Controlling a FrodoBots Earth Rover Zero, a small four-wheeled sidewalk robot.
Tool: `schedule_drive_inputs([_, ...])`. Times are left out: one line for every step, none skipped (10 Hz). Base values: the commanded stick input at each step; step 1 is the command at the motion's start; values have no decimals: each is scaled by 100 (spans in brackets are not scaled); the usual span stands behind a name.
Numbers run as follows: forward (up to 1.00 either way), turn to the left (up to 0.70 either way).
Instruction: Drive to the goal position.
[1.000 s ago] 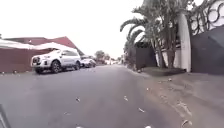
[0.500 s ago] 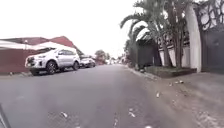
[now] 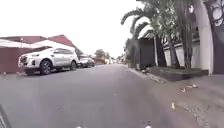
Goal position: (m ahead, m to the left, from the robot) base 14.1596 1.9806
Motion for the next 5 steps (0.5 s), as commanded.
schedule_drive_inputs([100,0])
schedule_drive_inputs([100,0])
schedule_drive_inputs([100,0])
schedule_drive_inputs([100,0])
schedule_drive_inputs([100,0])
